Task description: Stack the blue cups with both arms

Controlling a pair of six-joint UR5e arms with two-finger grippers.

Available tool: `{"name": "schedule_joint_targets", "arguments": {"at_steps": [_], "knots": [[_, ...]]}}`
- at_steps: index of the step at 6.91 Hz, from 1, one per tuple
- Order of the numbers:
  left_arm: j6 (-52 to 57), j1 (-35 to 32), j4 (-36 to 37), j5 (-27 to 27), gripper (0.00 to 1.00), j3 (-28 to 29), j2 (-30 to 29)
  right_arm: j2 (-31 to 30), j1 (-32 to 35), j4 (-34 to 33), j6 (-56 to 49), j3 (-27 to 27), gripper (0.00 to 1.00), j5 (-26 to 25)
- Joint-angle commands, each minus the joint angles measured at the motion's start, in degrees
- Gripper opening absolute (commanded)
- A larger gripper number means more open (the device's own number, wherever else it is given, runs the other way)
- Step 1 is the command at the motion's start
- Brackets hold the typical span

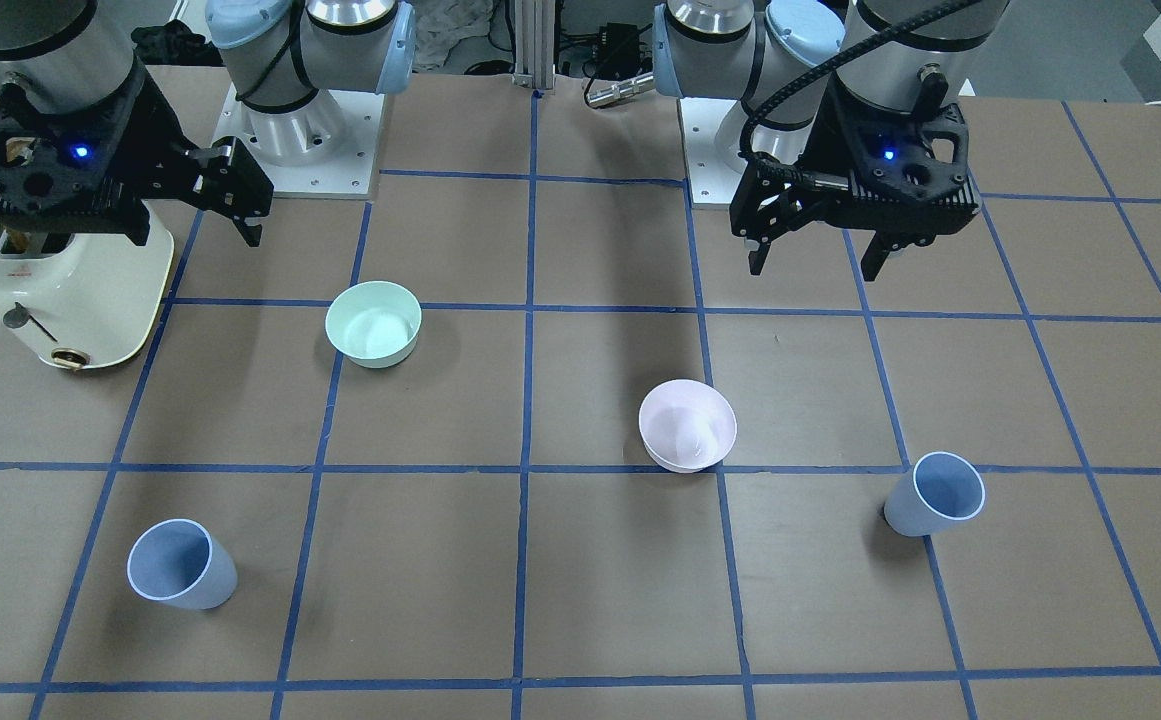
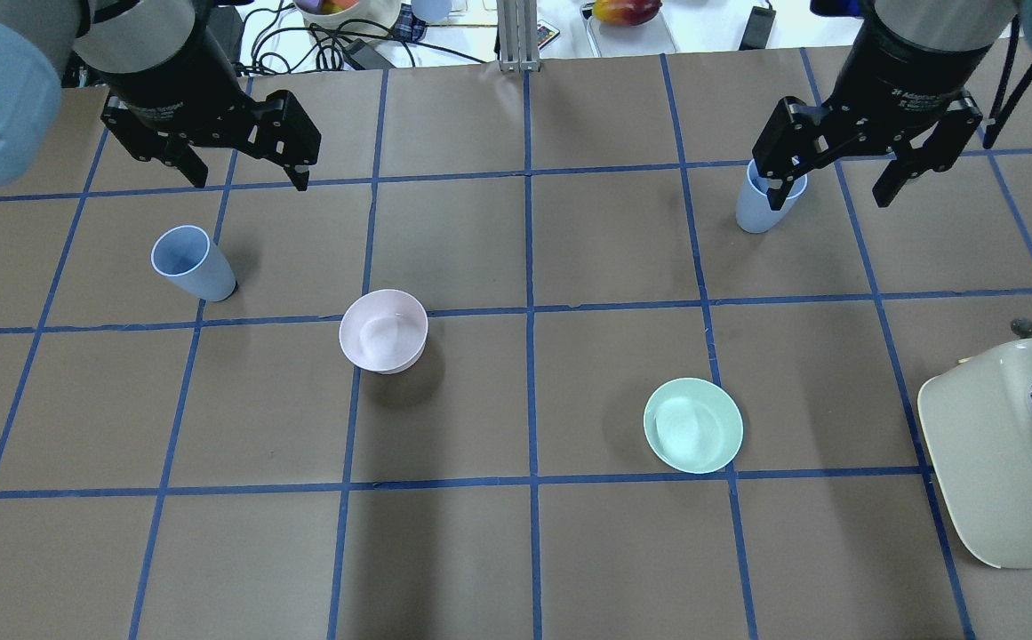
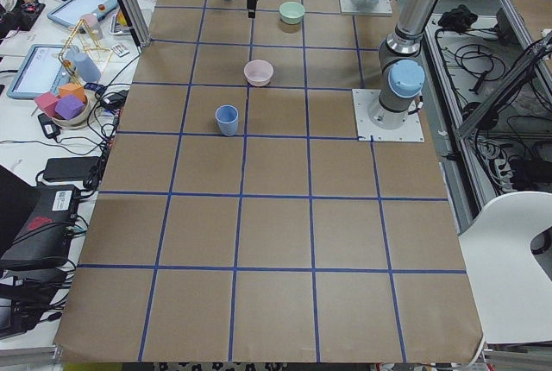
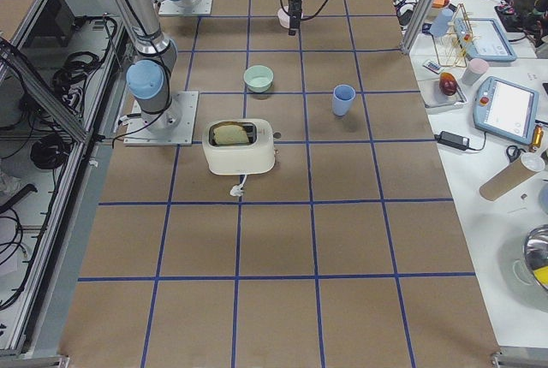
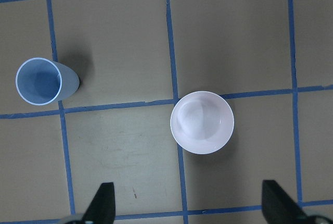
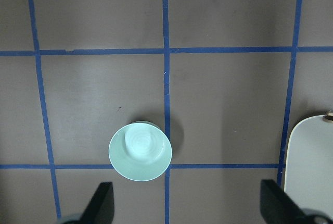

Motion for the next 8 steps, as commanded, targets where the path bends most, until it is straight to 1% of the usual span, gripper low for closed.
{"name": "schedule_joint_targets", "arguments": {"at_steps": [1,8], "knots": [[-0.03,-0.09,0.16,0.0,1.0,0.17,-0.34,-0.02,0.0,0.02,0.0,0.0,1.0,0.06],[0.5,0.09,0.07,0.0,1.0,0.17,-0.17,0.07,0.0,0.02,0.0,0.17,1.0,-0.55]]}}
